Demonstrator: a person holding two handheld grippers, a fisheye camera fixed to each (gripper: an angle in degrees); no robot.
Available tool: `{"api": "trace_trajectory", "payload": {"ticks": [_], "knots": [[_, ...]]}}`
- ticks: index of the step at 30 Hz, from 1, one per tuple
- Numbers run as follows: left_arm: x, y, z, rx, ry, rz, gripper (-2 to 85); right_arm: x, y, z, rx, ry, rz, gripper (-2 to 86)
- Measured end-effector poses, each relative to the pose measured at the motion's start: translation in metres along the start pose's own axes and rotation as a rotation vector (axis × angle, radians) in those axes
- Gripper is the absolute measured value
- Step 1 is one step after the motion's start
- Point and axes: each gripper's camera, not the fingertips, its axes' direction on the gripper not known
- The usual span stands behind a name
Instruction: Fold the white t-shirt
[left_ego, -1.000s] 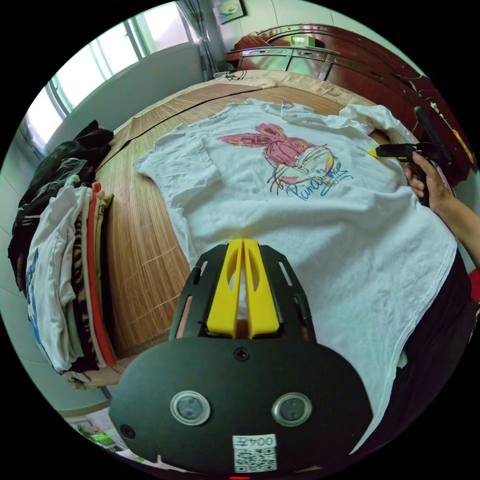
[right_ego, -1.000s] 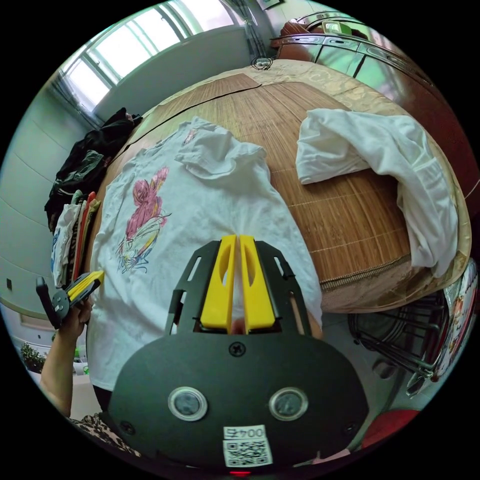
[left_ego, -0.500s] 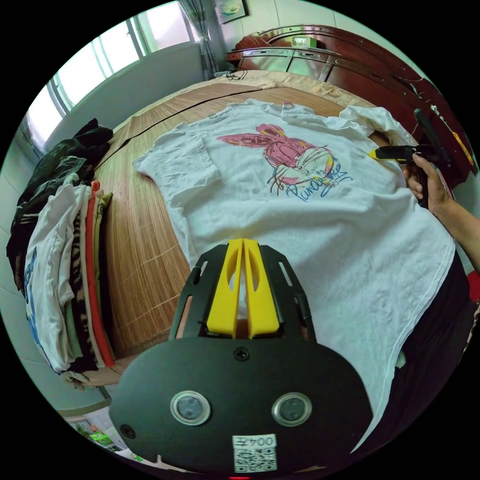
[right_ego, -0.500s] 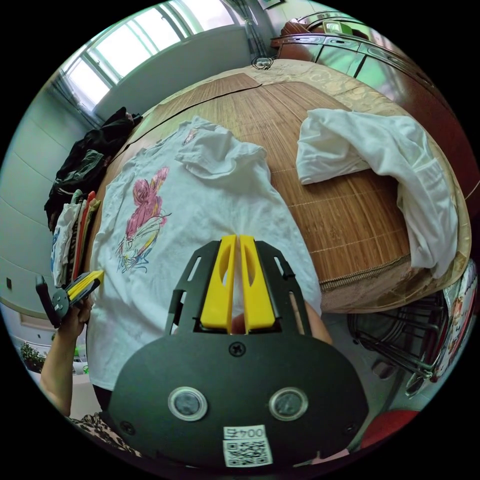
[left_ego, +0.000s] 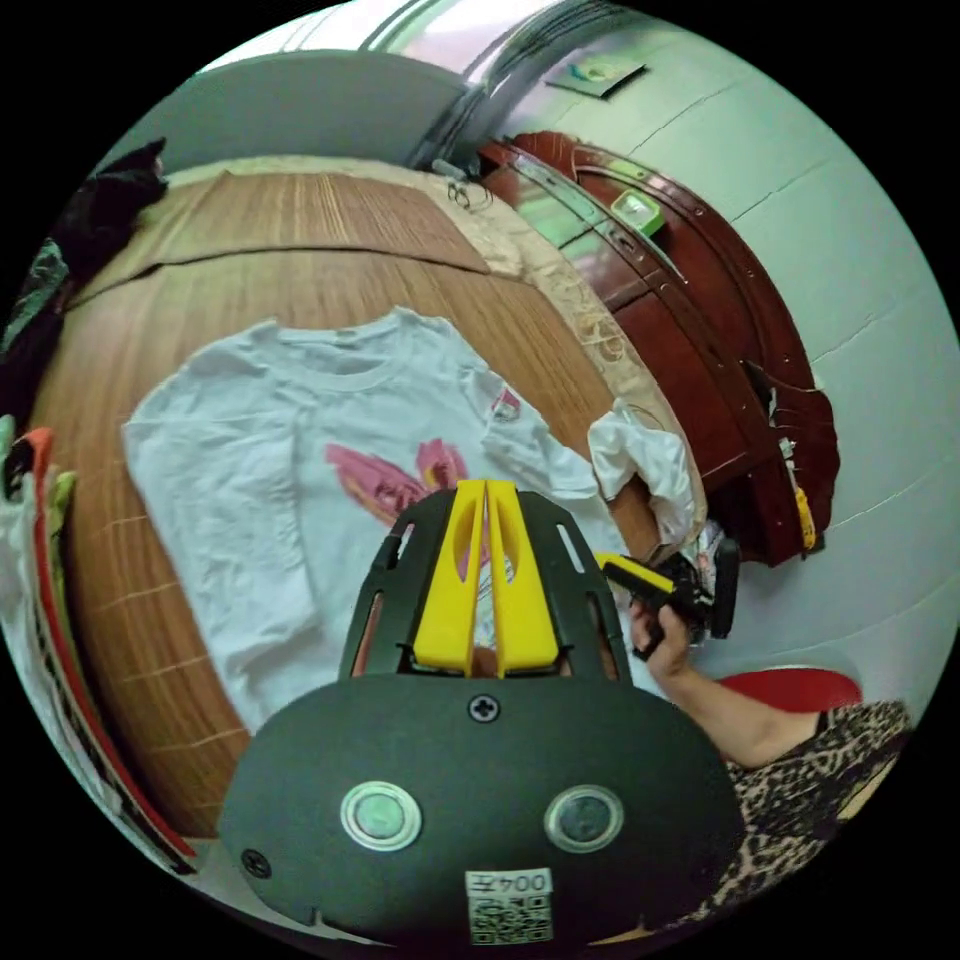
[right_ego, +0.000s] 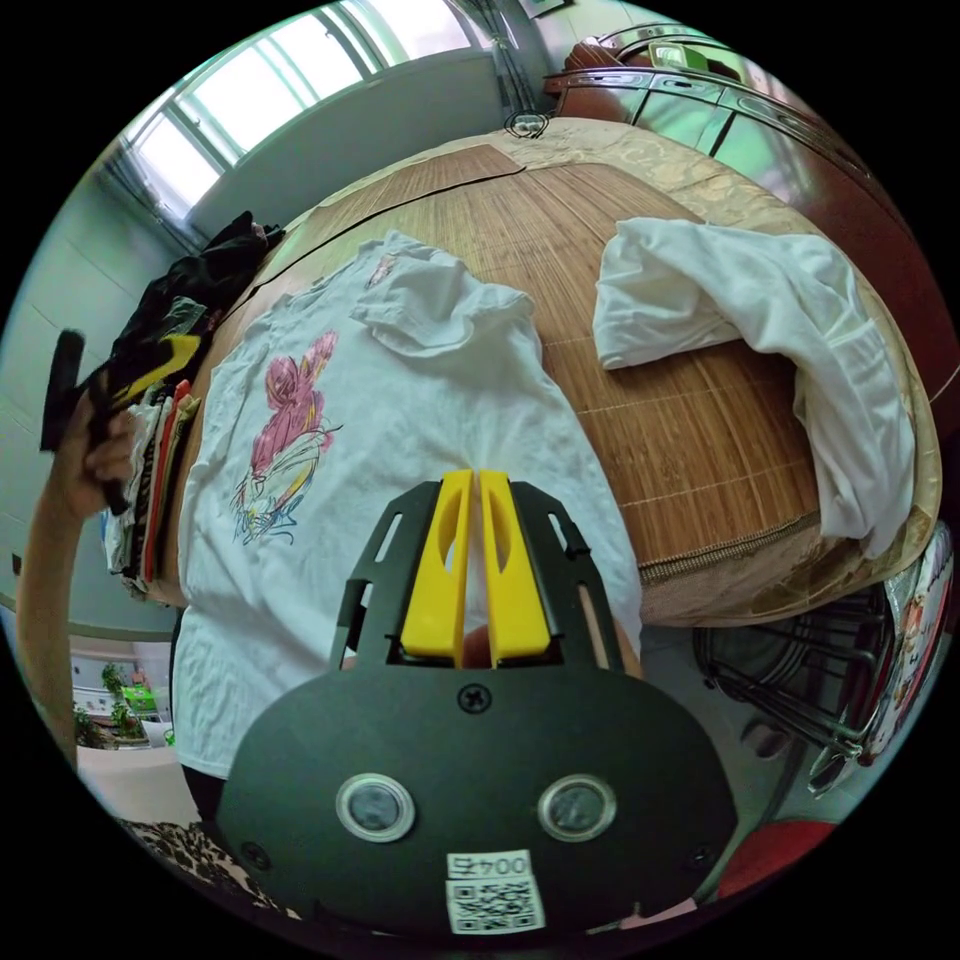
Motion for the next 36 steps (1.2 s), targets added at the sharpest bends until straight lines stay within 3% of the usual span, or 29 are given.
{"api": "trace_trajectory", "payload": {"ticks": [10,36], "knots": [[0.004,-0.128,0.122,-0.13,-0.111,-0.003,0.3,-0.016,0.001,-0.003,0.007,0.052,-0.033,-0.5],[-0.002,-0.241,0.206,-0.131,-0.218,0.058,0.5,-0.026,-0.002,-0.018,-0.002,-0.015,-0.031,-0.8]]}}
